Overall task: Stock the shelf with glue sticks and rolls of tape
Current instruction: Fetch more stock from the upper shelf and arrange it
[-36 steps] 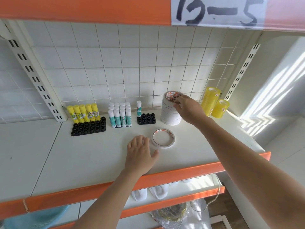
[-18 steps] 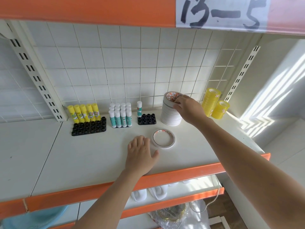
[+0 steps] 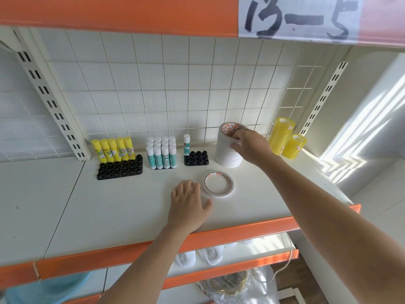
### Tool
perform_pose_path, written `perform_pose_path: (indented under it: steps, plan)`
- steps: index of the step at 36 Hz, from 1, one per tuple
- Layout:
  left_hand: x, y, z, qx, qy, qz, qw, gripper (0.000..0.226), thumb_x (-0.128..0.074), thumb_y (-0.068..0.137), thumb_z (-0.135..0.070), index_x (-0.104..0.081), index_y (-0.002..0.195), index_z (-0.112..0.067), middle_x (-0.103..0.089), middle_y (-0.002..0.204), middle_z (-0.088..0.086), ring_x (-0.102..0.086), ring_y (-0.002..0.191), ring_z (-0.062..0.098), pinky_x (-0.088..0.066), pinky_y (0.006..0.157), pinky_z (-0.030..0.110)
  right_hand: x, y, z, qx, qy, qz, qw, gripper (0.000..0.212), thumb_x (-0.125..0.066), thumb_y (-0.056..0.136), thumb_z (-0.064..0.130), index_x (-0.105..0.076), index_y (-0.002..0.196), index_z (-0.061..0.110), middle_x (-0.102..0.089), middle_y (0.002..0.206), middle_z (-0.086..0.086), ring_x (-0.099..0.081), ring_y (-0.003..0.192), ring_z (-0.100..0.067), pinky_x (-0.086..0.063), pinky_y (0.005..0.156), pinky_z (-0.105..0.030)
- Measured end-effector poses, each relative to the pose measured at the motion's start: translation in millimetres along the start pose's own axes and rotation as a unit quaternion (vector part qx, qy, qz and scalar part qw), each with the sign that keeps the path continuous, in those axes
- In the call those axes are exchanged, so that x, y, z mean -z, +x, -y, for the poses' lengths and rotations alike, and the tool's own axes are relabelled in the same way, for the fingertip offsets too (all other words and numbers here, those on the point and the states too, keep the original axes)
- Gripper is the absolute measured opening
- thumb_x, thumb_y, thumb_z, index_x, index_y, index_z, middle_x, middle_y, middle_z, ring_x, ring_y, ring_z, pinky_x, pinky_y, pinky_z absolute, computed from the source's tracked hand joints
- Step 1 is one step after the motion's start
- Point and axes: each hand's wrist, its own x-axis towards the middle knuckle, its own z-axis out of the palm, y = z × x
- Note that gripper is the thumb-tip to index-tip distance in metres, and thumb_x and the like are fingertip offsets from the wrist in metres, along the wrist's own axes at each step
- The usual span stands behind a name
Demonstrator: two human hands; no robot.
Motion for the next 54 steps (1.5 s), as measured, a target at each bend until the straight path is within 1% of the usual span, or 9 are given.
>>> perform_pose_path:
  steps: [6,17,21,24,29,37,41,47,54]
  plan:
    - [-0.5,0.2,-0.1,0.001,-0.001,-0.007,1.0,0.052,-0.034,0.076,-0.054,-0.06,0.096,-0.014,-0.059,0.104,0.006,-0.054,0.104,0.029,-0.04,0.086,0.041,1.4,-0.4,-0.8,-0.004,0.008,0.004,1.0,0.021,-0.058,0.092,0.031,-0.058,0.095,0.01,-0.055,0.086,-0.004,-0.056,0.09,-0.03,-0.035,0.063,-0.031]
    - [-1.6,-0.1,1.1,-0.001,0.002,-0.01,1.0,0.052,-0.034,0.076,-0.054,-0.059,0.096,-0.013,-0.059,0.105,0.006,-0.054,0.105,0.03,-0.041,0.087,0.042,-0.6,-1.8,0.4,-0.019,0.039,-0.002,0.999,0.028,-0.047,0.098,0.036,-0.062,0.1,0.012,-0.064,0.095,-0.008,-0.058,0.091,-0.03,-0.038,0.064,-0.032]
    - [-2.8,0.2,1.5,-0.003,0.004,-0.011,1.0,0.053,-0.033,0.076,-0.055,-0.059,0.097,-0.014,-0.059,0.107,0.006,-0.054,0.107,0.03,-0.04,0.088,0.041,1.7,-7.3,2.7,-0.007,0.043,-0.007,0.999,0.031,-0.048,0.098,0.035,-0.061,0.116,0.014,-0.057,0.121,-0.008,-0.059,0.102,-0.031,-0.046,0.073,-0.035]
    - [-4.5,0.8,2.1,-0.003,0.005,-0.019,1.0,0.051,-0.036,0.077,-0.054,-0.059,0.097,-0.014,-0.059,0.106,0.006,-0.054,0.105,0.029,-0.039,0.088,0.041,0.3,-20.4,6.9,-0.002,0.039,-0.064,0.997,0.035,-0.051,0.097,0.03,-0.054,0.128,0.014,-0.046,0.137,-0.008,-0.059,0.103,-0.034,-0.048,0.073,-0.037]
    - [-6.1,1.6,2.6,-0.005,0.005,-0.025,1.0,0.047,-0.045,0.076,-0.052,-0.06,0.096,-0.012,-0.059,0.104,0.008,-0.055,0.103,0.032,-0.041,0.087,0.042,-18.6,-62.0,13.6,0.086,0.045,-0.137,0.986,0.02,-0.06,0.092,0.021,-0.065,0.109,0.014,-0.059,0.115,-0.009,-0.064,0.071,-0.035,-0.048,0.048,-0.037]
    - [-3.7,0.9,0.9,-0.009,0.003,-0.025,1.0,0.054,-0.037,0.074,-0.053,-0.061,0.095,-0.01,-0.059,0.099,0.009,-0.056,0.097,0.032,-0.045,0.083,0.043,-60.8,-110.9,9.1,0.133,0.097,0.037,0.986,0.022,-0.064,0.09,0.035,-0.067,0.104,0.018,-0.062,0.107,0.0,-0.053,0.096,-0.025,-0.049,0.078,-0.039]
    - [-3.6,1.5,0.8,-0.009,0.01,-0.027,1.0,0.053,-0.039,0.073,-0.053,-0.062,0.093,-0.01,-0.06,0.095,0.009,-0.058,0.094,0.033,-0.047,0.079,0.042,-64.5,-118.2,5.1,0.139,0.084,0.037,0.986,0.022,-0.069,0.086,0.032,-0.069,0.103,0.019,-0.065,0.106,0.004,-0.051,0.094,-0.027,-0.049,0.076,-0.042]
    - [-3.3,0.6,1.1,-0.012,0.008,-0.021,1.0,0.053,-0.038,0.073,-0.053,-0.061,0.093,-0.01,-0.06,0.097,0.009,-0.057,0.096,0.033,-0.046,0.08,0.043,-55.1,-112.0,7.3,0.113,0.07,0.028,0.991,0.015,-0.057,0.095,0.026,-0.067,0.102,0.018,-0.062,0.108,0.003,-0.058,0.094,-0.025,-0.048,0.071,-0.036]
    - [-2.6,0.6,0.2,-0.01,0.013,-0.028,0.999,0.049,-0.038,0.073,-0.05,-0.06,0.088,-0.01,-0.059,0.093,0.009,-0.057,0.093,0.032,-0.046,0.078,0.041,-19.4,-99.5,9.6,0.115,0.1,-0.06,0.986,0.013,-0.057,0.095,0.025,-0.064,0.101,0.015,-0.061,0.107,0.0,-0.062,0.084,-0.031,-0.05,0.062,-0.04]
